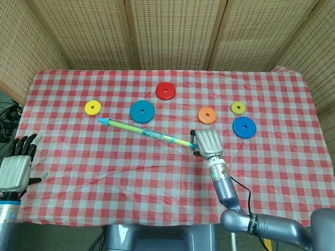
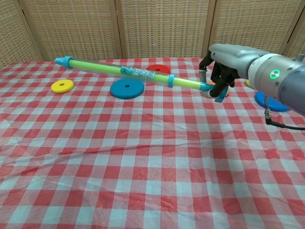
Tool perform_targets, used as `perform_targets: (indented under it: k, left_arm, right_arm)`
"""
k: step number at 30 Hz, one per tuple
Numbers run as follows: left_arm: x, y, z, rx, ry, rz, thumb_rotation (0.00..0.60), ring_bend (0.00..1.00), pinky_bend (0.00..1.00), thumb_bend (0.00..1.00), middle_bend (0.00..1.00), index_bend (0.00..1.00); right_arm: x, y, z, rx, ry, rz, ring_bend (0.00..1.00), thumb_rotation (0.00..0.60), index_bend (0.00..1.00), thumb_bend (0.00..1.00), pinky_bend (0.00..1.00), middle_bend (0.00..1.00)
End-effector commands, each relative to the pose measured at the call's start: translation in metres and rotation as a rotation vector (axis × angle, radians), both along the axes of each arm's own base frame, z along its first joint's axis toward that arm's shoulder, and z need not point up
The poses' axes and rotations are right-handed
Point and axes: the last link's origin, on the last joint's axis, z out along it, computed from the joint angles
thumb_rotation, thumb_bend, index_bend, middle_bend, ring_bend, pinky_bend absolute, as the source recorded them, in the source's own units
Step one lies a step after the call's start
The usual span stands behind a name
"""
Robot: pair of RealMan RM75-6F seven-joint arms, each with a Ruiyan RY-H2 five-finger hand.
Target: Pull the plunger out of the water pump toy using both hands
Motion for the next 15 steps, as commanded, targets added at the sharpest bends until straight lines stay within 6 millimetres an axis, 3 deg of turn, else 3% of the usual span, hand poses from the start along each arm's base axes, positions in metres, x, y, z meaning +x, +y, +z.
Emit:
perform_targets:
  k: [1, 7, 15]
  left_arm:
    - [0.029, 0.025, 0.009, -0.004, 0.002, -0.051, 0.600, 0.00, 0.00, 0.10, 0.00, 0.10]
    - [0.061, 0.057, 0.013, -0.043, -0.004, -0.092, 0.600, 0.00, 0.00, 0.25, 0.00, 0.21]
    - [0.097, 0.099, 0.004, -0.126, -0.022, -0.118, 0.600, 0.00, 0.00, 0.25, 0.00, 0.30]
  right_arm:
    - [0.012, -0.007, 0.010, 0.002, 0.016, 0.020, 1.00, 0.600, 0.78, 0.55, 0.67, 1.00]
    - [0.017, -0.013, 0.017, 0.007, 0.041, 0.034, 1.00, 0.600, 0.78, 0.55, 0.67, 1.00]
    - [0.021, -0.019, 0.024, 0.006, 0.060, 0.038, 1.00, 0.600, 0.78, 0.55, 0.67, 1.00]
